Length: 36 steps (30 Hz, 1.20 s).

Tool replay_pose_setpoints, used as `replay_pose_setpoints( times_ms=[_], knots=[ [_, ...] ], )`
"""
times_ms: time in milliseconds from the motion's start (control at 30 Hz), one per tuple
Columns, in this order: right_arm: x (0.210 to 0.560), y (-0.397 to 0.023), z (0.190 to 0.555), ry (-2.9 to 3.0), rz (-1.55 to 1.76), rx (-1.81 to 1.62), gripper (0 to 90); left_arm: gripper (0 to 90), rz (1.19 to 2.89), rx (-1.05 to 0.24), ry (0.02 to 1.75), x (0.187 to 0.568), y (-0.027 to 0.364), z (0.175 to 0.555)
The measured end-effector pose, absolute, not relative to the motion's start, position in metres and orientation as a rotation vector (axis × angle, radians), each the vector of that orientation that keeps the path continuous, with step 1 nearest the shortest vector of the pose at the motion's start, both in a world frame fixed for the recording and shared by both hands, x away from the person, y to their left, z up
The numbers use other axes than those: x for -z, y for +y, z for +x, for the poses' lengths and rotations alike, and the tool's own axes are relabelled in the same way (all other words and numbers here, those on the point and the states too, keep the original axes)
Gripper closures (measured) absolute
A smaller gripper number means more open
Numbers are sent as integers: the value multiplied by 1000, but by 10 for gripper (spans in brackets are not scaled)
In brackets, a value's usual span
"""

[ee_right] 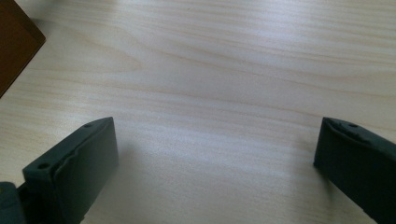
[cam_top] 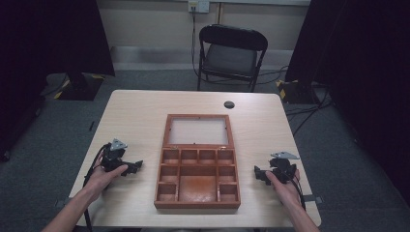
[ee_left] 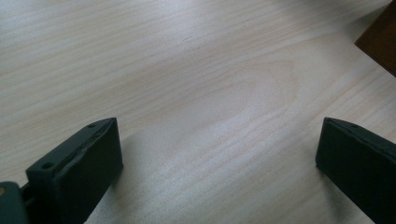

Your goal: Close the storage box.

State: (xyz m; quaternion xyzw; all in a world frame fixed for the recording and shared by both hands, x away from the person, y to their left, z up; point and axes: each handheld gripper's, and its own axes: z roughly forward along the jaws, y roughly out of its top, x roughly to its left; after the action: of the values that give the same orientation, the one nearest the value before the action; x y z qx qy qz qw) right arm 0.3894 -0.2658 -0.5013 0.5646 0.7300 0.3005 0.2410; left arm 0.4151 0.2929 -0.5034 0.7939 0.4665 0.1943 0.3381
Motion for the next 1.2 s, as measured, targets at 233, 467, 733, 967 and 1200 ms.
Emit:
replay_pose_setpoints(
  times_ms=[233,467,733,967,1200],
  knots=[
    [501,-267,391,2013,1529,-830,0,1,2086,-491,1206,502,294,415],
    [497,-268,391,2039,1534,-822,105,27,2084,-487,1237,500,293,413],
    [483,-265,394,2081,1465,-936,151,171,2087,-483,1245,495,294,412],
    [463,-263,404,2117,1458,-981,167,184,2097,-489,1219,488,284,418],
    [448,-259,414,2108,1436,-976,171,194,2084,-484,1175,479,275,418]
  ],
)
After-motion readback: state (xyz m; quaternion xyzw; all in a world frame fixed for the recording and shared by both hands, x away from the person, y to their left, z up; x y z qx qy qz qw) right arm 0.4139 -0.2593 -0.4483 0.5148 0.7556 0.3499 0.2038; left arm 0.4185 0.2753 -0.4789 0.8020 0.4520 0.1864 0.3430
